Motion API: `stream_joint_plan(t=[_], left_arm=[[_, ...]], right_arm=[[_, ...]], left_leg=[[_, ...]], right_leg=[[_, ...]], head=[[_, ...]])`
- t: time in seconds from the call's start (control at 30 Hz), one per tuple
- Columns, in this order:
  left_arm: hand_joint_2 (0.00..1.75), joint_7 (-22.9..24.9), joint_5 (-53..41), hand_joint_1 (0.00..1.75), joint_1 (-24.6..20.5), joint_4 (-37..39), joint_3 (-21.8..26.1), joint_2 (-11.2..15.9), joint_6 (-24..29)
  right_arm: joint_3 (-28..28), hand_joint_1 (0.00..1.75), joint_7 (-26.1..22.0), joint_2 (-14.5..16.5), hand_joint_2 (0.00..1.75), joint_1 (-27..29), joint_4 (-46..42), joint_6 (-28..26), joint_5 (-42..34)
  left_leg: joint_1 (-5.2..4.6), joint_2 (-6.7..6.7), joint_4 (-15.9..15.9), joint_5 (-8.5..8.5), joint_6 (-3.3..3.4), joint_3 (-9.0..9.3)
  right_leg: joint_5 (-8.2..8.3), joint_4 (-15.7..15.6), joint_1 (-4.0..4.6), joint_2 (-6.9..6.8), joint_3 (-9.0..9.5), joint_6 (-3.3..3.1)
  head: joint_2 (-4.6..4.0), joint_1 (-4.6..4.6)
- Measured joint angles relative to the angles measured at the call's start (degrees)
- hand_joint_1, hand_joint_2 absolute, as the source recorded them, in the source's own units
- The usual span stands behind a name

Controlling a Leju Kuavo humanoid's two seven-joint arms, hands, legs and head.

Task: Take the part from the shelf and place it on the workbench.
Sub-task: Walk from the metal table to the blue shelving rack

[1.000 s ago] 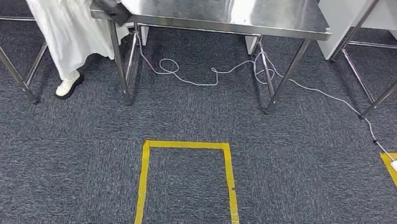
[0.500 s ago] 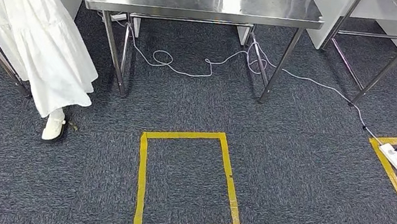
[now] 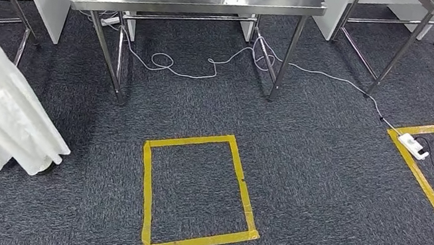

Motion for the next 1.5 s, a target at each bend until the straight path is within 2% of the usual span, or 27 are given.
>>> stream_joint_plan(t=[0.07, 0.1, 0.13, 0.17, 0.2, 0.27, 0.33, 0.4, 0.47, 0.5, 0.57, 0.63, 0.67, 0.7, 0.77, 0.83, 0.9, 0.97, 1.03, 1.1, 1.13, 1.17, 1.2, 1.3, 1.37, 1.43, 1.5], left_arm=[[0.0, 0.1, -0.02, 0.0, 0.06, 0.01, -0.02, 0.02, 0.0], [0.0, 0.14, -0.03, 0.0, 0.1, 0.02, -0.02, 0.02, 0.0], [0.0, 0.17, -0.03, 0.0, 0.13, 0.02, -0.03, 0.02, 0.0], [0.0, 0.23, -0.04, 0.0, 0.14, 0.02, -0.03, 0.03, -0.05], [0.0, 0.36, -0.06, 0.0, 0.14, 0.02, -0.03, 0.04, -0.17], [0.0, 1.39, -0.45, 0.0, 0.08, 0.02, -0.07, 0.17, -0.48], [0.0, 3.41, -1.57, 0.0, 0.04, 0.03, -0.37, 0.45, -0.8], [0.0, 5.83, -3.04, 0.0, 0.07, 0.07, -1.13, 0.84, -1.39], [0.0, 8.59, -4.23, 0.0, 0.15, 0.14, -2.08, 1.11, -2.76], [0.0, 10.44, -4.64, 0.0, 0.18, 0.19, -2.56, 1.19, -4.02], [0.0, 14.93, -5.22, 0.0, 0.28, 0.31, -3.39, 1.28, -7.62], [0.0, 18.52, -5.75, 0.0, 0.49, 0.41, -4.24, 1.31, -11.02], [0.44, 19.5, -5.93, 0.0, 0.62, 0.43, -4.66, 1.25, -12.06], [0.87, 20.08, -5.99, 0.0, 0.7, 0.43, -4.99, 1.15, -12.62], [1.75, 20.8, -5.72, 0.0, 0.74, 0.43, -5.42, 0.98, -12.84], [1.75, 21.39, -5.15, 0.0, 0.7, 0.43, -5.58, 1.03, -12.76], [1.75, 21.97, -4.57, 0.0, 0.64, 0.43, -5.6, 1.13, -12.71], [1.75, 22.56, -4.29, 0.0, 0.62, 0.43, -5.6, 1.21, -12.54], [1.75, 22.96, -4.34, 0.0, 0.67, 0.43, -5.61, 1.27, -12.18], [1.75, 23.07, -4.58, 0.0, 0.74, 0.44, -5.63, 1.31, -11.8], [1.75, 23.08, -4.73, 0.0, 0.76, 0.45, -5.65, 1.34, -11.64], [1.75, 23.06, -4.88, 0.0, 0.77, 0.45, -5.67, 1.39, -11.47], [1.75, 23.05, -5.01, 0.0, 0.76, 0.45, -5.68, 1.42, -11.34], [1.75, 23.01, -5.34, 0.0, 0.73, 0.46, -5.7, 1.71, -11.21], [1.75, 23.0, -5.51, 0.0, 0.6, 0.47, -5.73, 1.97, -11.16], [1.75, 23.06, -5.75, 0.0, 0.43, 0.48, -5.77, 2.01, -11.24], [1.75, 23.22, -6.02, 0.0, 0.37, 0.48, -5.85, 1.91, -11.37]], right_arm=[[0.01, 0.0, 0.02, 0.02, 0.0, 0.02, 0.0, 0.0, 0.01], [0.02, 0.0, 0.03, 0.02, 0.0, 0.03, 0.0, 0.0, 0.02], [0.02, 0.0, 0.03, 0.02, 0.0, 0.04, 0.0, 0.0, 0.02], [0.03, 0.0, 0.03, 0.02, 0.0, 0.05, 0.0, 0.0, 0.02], [0.03, 0.0, 0.03, 0.03, 0.0, 0.06, 0.0, 0.0, 0.02], [0.04, 0.0, 0.03, 0.14, 0.0, 0.02, 0.0, 0.03, -0.03], [0.09, 0.0, 0.07, 0.32, 0.0, -0.03, 0.0, 0.13, -0.12], [0.23, 0.0, 0.19, 0.43, 0.0, 0.04, 0.0, 0.22, -0.11], [0.38, 0.0, 0.31, 0.44, 0.0, 0.13, 0.02, 0.29, -0.02], [0.45, 0.0, 0.34, 0.44, 0.0, 0.1, 0.03, 0.37, 0.04], [0.62, 0.0, 0.4, 0.42, 0.0, 0.02, 0.04, 0.67, 0.11], [0.84, 0.0, 0.44, 0.4, 0.0, 0.04, 0.04, 1.01, 0.16], [0.92, 0.0, 0.45, 0.37, 0.0, 0.08, 0.04, 1.12, 0.14], [0.98, 0.0, 0.45, 0.34, 0.0, 0.12, 0.05, 1.17, 0.09], [1.14, 0.0, 0.45, 0.32, 0.0, 0.06, 0.05, 1.19, -0.04], [1.33, 0.0, 0.45, 0.36, 0.0, -0.12, 0.07, 1.2, -0.13], [1.45, 0.0, 0.45, 0.36, 0.0, -0.07, 0.09, 1.3, -0.17], [1.52, 0.0, 0.45, 0.36, 0.0, 0.08, 0.09, 1.49, -0.21], [1.61, 0.0, 0.44, 0.33, 0.0, 0.09, 0.09, 1.79, -0.26], [1.67, 0.0, 0.39, 0.32, 0.0, 0.1, 0.09, 2.05, -0.35], [1.67, 0.0, 0.35, 0.33, 0.0, 0.14, 0.09, 2.11, -0.41], [1.67, 0.0, 0.31, 0.33, 0.0, 0.2, 0.09, 2.15, -0.52], [1.67, 0.0, 0.27, 0.33, 0.0, 0.26, 0.09, 2.16, -0.63], [1.67, 0.0, 0.18, 0.55, 0.0, 0.28, 0.09, 2.21, -0.82], [1.68, 0.0, 0.17, 0.83, 0.0, 0.28, 0.12, 2.33, -0.84], [1.7, 0.0, 0.22, 0.96, 0.0, 0.33, 0.15, 2.41, -0.82], [1.74, 0.0, 0.32, 0.97, 0.0, 0.32, 0.19, 2.41, -0.78]], left_leg=[[0.23, -1.54, 7.23, -4.73, -0.64, -2.69], [0.31, -1.85, 10.67, -6.38, -0.89, -3.89], [0.38, -1.97, 12.57, -6.94, -1.04, -4.34], [0.45, -2.02, 12.17, -6.29, -1.06, -3.71], [0.5, -2.17, 9.62, -4.75, -0.92, -2.03], [0.46, -3.6, 1.81, -1.88, -0.09, 2.49], [0.18, -4.63, -2.44, -1.06, 0.83, 4.65], [-0.15, -4.14, -3.0, -0.81, 1.55, 4.61], [0.07, -3.35, -4.38, 0.17, 2.38, 4.94], [0.23, -2.91, -5.1, 0.72, 2.77, 5.06], [0.32, -2.09, -5.61, 1.29, 3.1, 4.77], [0.28, -1.19, -5.57, 1.51, 2.87, 4.29], [0.33, -0.78, -5.53, 1.61, 2.69, 4.12], [0.44, -0.4, -5.45, 1.7, 2.47, 3.98], [0.55, 0.26, -4.96, 1.64, 1.75, 3.71], [0.36, 0.9, -4.38, 1.22, 0.75, 3.53], [0.36, 1.46, -4.27, 1.02, -0.01, 3.65], [0.84, 0.86, -3.35, 0.13, -0.59, 3.42], [1.13, -0.83, 1.62, -3.55, -0.97, 1.41], [1.08, -1.84, 9.8, -7.95, -0.9, -2.08], [1.06, -1.98, 12.77, -8.94, -0.72, -3.35], [0.98, -2.04, 13.64, -8.73, -0.39, -3.67], [0.85, -2.17, 12.16, -7.43, 0.1, -2.86], [-0.07, -4.3, 0.9, -1.98, 2.62, 2.88], [-0.79, -5.09, -2.41, -0.94, 3.86, 4.44], [-0.86, -4.2, -3.31, -0.45, 4.19, 4.68], [-0.56, -3.33, -4.87, 0.46, 4.29, 5.18]], right_leg=[[0.52, 0.1, 0.15, 0.57, -0.47, -0.65], [0.72, 0.17, 0.29, 0.93, -0.76, -0.81], [0.86, 0.28, 0.43, 1.35, -1.0, -0.86], [0.95, 0.43, 0.53, 1.83, -1.18, -0.86], [1.0, 0.63, 0.58, 2.34, -1.3, -0.85], [1.09, 0.95, 0.68, 3.25, -1.51, -0.66], [1.3, 1.08, 0.68, 3.84, -1.9, -0.14], [1.7, 0.82, 0.67, 4.32, -2.3, 0.68], [1.34, 1.67, 0.82, 3.82, -3.1, 1.01], [0.35, 3.55, 0.93, 3.28, -4.21, 0.87], [-2.94, 10.55, 0.66, 2.22, -7.81, 0.38], [-5.06, 16.54, 0.2, 1.81, -10.58, 0.79], [-4.91, 16.71, -0.03, 1.63, -10.44, 1.39], [-3.93, 14.42, -0.27, 1.34, -9.01, 2.12], [-1.37, 6.23, -0.72, -0.09, -4.39, 3.38], [-0.01, 1.29, -0.75, -0.96, -1.83, 3.12], [0.27, 0.94, -0.47, -0.43, -1.97, 1.97], [0.59, 1.0, -0.59, 0.21, -1.97, 1.03], [1.04, 0.99, -0.62, 0.85, -1.89, 0.28], [1.32, 1.04, -0.08, 1.56, -2.26, -0.15], [1.41, 1.05, 0.22, 1.97, -2.38, -0.29], [1.47, 1.05, 0.53, 2.44, -2.42, -0.38], [1.5, 1.05, 0.8, 2.94, -2.39, -0.42], [1.58, 1.0, 1.26, 4.34, -2.21, -0.4], [1.73, 1.02, 1.19, 4.93, -2.45, -0.13], [1.95, 1.0, 1.27, 5.13, -2.76, 0.3], [0.99, 2.76, 1.44, 3.91, -3.95, 0.41]], head=[[0.0, -0.1], [0.0, -0.08], [0.0, -0.08], [0.0, -0.08], [0.0, -0.08], [0.0, -0.07], [0.0, -0.08], [0.0, -0.12], [0.0, -0.02], [0.0, 0.1], [0.0, 0.33], [0.0, 0.45], [0.0, 0.48], [0.0, 0.51], [0.0, 0.66], [0.0, 0.68], [0.0, 0.54], [0.0, 0.43], [0.0, 0.34], [0.0, 0.3], [0.0, 0.3], [0.0, 0.3], [0.0, 0.3], [0.0, 0.43], [0.0, 0.57], [0.0, 0.55], [0.0, 0.59]])
